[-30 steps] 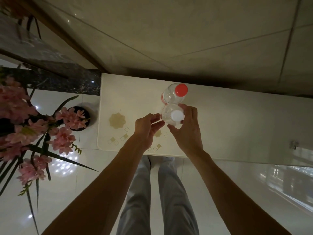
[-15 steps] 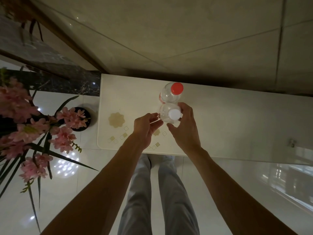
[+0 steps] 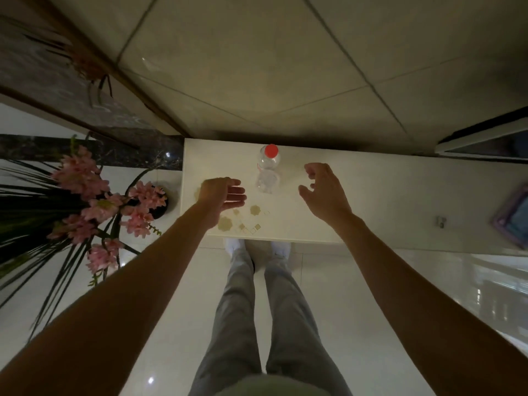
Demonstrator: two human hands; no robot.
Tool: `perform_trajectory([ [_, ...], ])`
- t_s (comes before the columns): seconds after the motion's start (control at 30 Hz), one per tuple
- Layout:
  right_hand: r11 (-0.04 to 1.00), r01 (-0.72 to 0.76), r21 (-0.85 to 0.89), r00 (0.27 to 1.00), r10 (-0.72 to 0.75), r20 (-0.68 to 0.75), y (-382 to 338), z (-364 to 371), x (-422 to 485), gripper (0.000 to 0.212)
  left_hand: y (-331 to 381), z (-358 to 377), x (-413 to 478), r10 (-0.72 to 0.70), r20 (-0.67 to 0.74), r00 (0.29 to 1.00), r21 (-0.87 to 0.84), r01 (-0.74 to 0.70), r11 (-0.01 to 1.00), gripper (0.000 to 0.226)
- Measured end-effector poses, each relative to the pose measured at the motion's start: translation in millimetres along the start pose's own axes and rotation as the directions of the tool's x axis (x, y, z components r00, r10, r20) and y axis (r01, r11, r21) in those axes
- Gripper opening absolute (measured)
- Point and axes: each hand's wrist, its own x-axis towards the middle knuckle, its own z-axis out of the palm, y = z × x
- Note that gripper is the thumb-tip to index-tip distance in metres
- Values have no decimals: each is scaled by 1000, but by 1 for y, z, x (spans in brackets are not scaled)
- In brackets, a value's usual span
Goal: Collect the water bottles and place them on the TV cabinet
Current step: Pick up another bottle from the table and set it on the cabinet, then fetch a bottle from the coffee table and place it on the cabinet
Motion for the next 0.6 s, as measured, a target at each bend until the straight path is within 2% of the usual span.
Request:
perform_trajectory([
  [0.07, 1000, 5, -19, 1000, -5, 6, -9, -34, -16, 35, 19, -4, -28, 86, -7, 996, 243, -81, 967, 23],
  [0.1, 999, 6, -37, 1000, -6, 6, -14, -51, -24, 33, 28, -4, -42, 146, 14, 989, 380, -140, 914, 21],
  [0.13, 998, 10, -58, 1000, -10, 1, -18, -67, -31, 32, 36, -4, -54, 225, 63, 972, 533, -223, 816, 19],
  [0.17, 997, 7, -73, 1000, -8, -6, -24, -82, -38, 32, 43, -5, -68, 278, 129, 952, 680, -289, 674, 19],
  [0.23, 997, -3, -80, 1000, 2, -16, -32, -109, -56, 33, 54, -2, -95, 323, 251, 913, 852, -366, 375, 24],
  [0.27, 996, 10, -91, 1000, -12, -26, -35, -120, -63, 33, 60, 2, -108, 339, 322, 884, 882, -411, 232, 27],
  [0.3, 993, 32, -115, 999, -37, -40, -39, -131, -69, 32, 67, 6, -120, 349, 378, 858, 884, -446, 139, 28],
  [0.43, 980, 71, -184, 991, -90, -97, -50, -161, -93, 25, 92, 24, -167, 462, 480, 746, 849, -527, -31, 29],
  [0.53, 974, 56, -220, 985, -90, -148, -63, -176, -112, 23, 106, 31, -196, 474, 582, 661, 805, -552, -219, 28],
  [0.6, 973, 50, -227, 982, -90, -167, -69, -181, -128, 24, 112, 31, -210, 453, 622, 638, 781, -547, -303, 26],
])
